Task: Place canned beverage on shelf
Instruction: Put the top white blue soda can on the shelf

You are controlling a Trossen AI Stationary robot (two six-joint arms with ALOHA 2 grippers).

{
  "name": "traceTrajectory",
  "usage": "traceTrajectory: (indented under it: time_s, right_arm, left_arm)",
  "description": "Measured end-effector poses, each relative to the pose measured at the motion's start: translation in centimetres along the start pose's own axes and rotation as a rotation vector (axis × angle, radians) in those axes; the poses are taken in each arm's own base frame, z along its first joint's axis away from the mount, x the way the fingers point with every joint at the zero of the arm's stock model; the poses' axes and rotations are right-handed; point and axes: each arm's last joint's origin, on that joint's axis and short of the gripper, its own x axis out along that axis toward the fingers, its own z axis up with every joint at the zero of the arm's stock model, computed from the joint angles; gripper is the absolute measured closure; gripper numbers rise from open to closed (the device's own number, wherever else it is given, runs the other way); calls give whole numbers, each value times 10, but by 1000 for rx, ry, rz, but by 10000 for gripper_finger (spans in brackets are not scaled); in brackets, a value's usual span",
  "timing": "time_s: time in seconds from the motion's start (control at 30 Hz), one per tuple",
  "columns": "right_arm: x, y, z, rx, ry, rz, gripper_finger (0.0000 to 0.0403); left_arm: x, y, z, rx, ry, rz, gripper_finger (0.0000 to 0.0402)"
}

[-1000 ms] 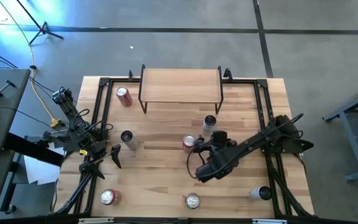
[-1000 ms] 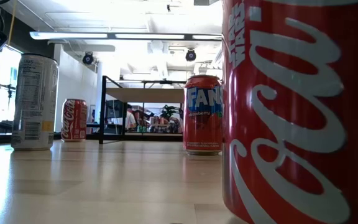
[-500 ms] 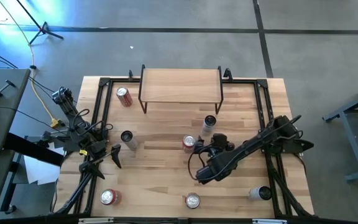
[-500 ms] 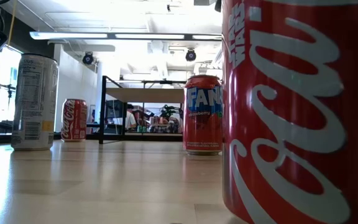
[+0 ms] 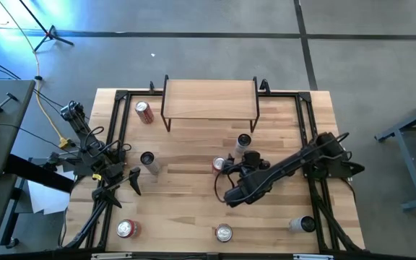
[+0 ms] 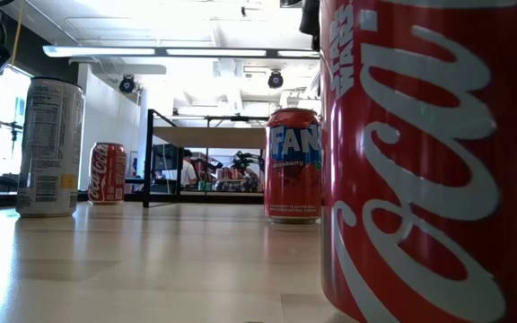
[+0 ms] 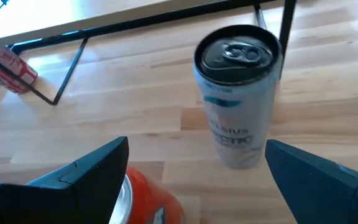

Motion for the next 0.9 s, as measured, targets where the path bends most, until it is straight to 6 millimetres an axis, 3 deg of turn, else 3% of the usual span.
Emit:
traceTrajectory:
  time_s: [0.67, 0.9]
  right_arm:
    - [28, 10, 17, -29, -5, -71, 37]
    - [33, 13, 20, 6, 1, -73, 60]
  left_arm:
    - [0, 0, 0, 0, 0, 0, 41]
    - [0, 0, 0, 0, 0, 0, 41]
